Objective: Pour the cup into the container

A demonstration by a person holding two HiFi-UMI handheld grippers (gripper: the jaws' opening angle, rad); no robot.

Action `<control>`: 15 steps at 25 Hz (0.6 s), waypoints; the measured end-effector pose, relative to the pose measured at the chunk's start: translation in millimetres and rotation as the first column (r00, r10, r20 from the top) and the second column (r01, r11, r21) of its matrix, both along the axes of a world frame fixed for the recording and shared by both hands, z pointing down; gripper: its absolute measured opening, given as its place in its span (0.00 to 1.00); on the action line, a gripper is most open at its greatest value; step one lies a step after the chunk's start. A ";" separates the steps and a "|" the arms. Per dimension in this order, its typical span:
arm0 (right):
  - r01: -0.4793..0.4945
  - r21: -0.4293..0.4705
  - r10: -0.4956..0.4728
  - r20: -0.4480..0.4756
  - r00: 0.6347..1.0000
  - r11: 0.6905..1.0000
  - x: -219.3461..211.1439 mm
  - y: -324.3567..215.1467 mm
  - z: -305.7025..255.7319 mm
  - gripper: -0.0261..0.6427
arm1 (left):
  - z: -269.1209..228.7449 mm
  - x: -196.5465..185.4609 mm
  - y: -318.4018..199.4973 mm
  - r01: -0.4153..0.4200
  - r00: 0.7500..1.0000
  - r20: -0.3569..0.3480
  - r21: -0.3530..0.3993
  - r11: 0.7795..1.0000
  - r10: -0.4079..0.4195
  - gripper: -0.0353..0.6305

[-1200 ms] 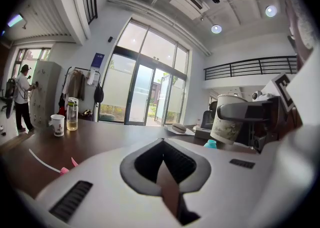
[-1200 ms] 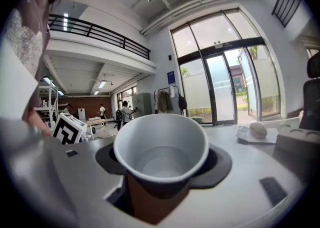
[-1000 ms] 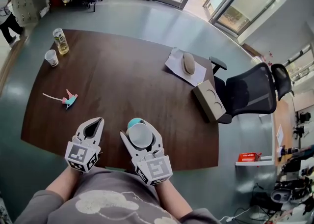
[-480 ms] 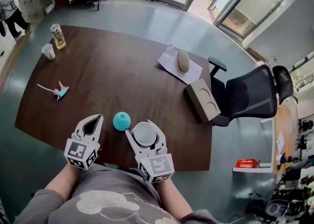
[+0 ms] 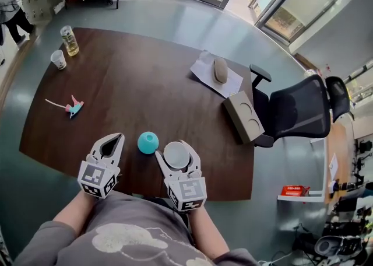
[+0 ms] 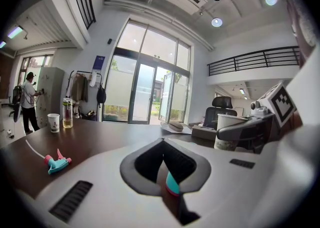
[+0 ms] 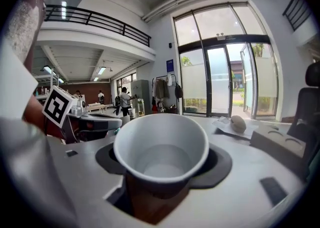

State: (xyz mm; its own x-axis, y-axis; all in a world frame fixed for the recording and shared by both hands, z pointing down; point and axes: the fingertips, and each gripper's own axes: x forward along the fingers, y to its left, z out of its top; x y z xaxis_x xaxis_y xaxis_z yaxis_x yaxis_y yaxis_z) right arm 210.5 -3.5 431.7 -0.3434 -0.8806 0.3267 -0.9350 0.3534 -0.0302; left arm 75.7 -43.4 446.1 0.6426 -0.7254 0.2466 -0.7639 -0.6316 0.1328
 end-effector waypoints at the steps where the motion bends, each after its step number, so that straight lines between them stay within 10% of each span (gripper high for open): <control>1: 0.005 -0.007 -0.005 -0.022 1.000 1.000 -2.5 -1.6 2.6 0.49 | 1.7 0.6 -1.9 -0.010 1.000 0.002 -0.002 1.000 0.010 0.06; 15: -0.002 -0.161 -0.029 -0.196 0.980 0.987 -7.3 -21.6 39.5 0.49 | 9.9 1.3 -6.3 -0.108 0.994 -0.004 -0.016 0.994 0.108 0.06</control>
